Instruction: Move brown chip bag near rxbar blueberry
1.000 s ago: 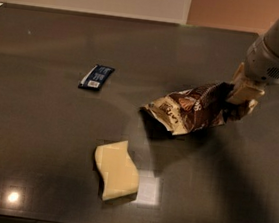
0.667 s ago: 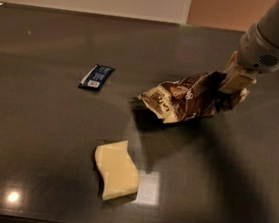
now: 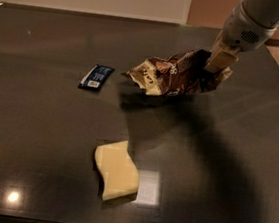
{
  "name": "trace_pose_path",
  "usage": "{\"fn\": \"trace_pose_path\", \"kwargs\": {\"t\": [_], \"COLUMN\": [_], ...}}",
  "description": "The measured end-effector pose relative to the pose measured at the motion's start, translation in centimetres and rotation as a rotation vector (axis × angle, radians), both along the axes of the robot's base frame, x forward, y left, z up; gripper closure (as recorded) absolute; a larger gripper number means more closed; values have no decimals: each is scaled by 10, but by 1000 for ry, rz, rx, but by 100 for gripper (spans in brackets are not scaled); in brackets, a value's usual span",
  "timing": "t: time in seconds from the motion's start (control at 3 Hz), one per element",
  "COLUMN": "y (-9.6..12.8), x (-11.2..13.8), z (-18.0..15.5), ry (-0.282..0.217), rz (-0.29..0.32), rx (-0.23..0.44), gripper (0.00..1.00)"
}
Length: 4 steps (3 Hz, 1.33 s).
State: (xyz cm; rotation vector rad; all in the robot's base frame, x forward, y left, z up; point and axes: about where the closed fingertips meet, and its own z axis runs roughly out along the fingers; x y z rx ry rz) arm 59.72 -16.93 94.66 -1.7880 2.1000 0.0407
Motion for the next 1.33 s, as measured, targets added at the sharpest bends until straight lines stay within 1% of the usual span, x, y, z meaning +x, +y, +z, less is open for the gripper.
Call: {"fn": "trace_pose_path", "kwargs": {"t": [0.33, 0.67, 1.0, 1.33], "y": [21, 39, 55, 65], "x": [23, 40, 51, 60], "z": [8, 8, 1, -7], "ry": [-14, -28, -30, -26], "rz": [-18, -31, -34, -39], "rx": [35, 50, 50, 50], "gripper": [100, 82, 59, 35]}}
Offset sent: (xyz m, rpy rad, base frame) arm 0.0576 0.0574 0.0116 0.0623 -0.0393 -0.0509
